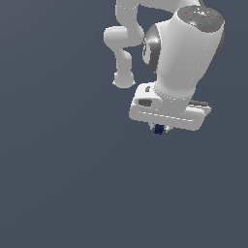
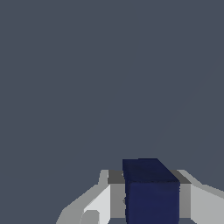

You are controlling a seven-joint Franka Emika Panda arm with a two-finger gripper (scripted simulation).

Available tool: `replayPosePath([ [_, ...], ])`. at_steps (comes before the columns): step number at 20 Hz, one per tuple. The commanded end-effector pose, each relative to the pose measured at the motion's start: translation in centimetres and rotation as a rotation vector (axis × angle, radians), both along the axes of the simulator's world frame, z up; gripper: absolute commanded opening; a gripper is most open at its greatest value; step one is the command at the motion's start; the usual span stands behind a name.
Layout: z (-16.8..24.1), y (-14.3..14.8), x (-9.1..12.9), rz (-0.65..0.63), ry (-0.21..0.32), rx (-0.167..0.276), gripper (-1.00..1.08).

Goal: Pick up the object and move it to a goal position.

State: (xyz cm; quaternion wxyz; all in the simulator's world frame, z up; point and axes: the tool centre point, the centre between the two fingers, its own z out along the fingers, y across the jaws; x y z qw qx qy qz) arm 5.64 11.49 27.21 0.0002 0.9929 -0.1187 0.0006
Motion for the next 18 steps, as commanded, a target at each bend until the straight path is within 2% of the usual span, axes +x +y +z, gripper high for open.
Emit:
replayPosePath([
  [1, 2.5, 1.1, -0.1, 0.000, 0.001, 0.000, -1.00],
  [9, 7.7, 3.3, 0.0, 0.000, 0.001, 0.000, -1.00],
  [18, 9.5, 4.1, 0.1, 0.000, 0.001, 0.001, -1.00],
])
